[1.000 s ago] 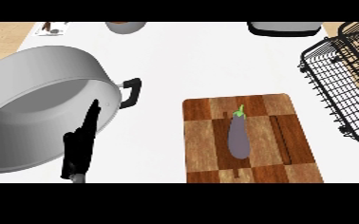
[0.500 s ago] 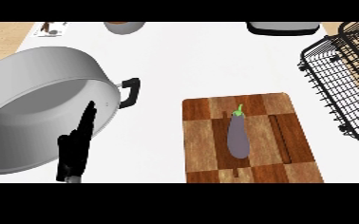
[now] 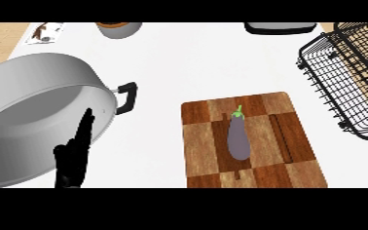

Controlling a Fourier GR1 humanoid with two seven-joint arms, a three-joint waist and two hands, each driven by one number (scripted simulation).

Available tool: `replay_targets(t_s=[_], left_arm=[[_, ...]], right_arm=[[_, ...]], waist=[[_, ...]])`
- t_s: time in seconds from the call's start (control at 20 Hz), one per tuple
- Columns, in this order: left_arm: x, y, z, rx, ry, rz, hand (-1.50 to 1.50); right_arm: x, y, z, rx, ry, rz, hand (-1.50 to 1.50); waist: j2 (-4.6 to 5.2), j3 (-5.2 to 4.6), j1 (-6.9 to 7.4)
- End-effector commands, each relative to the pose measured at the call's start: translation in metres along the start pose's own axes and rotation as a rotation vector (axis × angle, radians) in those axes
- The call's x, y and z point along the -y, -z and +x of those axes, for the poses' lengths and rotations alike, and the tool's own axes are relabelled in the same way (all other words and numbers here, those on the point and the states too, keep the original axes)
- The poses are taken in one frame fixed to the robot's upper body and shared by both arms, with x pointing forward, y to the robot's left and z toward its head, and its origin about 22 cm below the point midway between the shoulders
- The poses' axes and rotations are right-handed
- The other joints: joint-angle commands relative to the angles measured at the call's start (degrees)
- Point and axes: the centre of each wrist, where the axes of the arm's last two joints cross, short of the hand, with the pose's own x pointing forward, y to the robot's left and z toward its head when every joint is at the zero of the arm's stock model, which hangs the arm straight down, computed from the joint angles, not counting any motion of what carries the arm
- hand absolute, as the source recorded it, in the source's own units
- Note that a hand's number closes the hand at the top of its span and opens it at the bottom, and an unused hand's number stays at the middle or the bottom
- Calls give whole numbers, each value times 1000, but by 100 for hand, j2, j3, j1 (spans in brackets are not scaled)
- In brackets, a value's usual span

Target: Pick the sweet potato from the cutting board and place it in the tiered basket

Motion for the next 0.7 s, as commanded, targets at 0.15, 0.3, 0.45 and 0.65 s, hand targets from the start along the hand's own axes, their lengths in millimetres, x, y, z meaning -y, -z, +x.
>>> replay_targets(t_s=[0.15,0.3,0.45,0.65], left_arm=[[-10,-5,-15,-89,-6,43,0],[-19,-16,-14,-73,1,45,0],[-11,-16,-16,-84,-1,44,0],[-6,-9,-17,-76,13,9,0]], right_arm=[[110,12,-15,-27,31,-58,-150],[168,8,-25,-16,9,-79,-150],[223,3,-28,-3,-22,-39,-150],[288,-15,-56,-14,16,13,-150]], waist=[[-22,-26,-328],[-10,-24,-233],[-12,-22,-320],[22,-20,-191]])
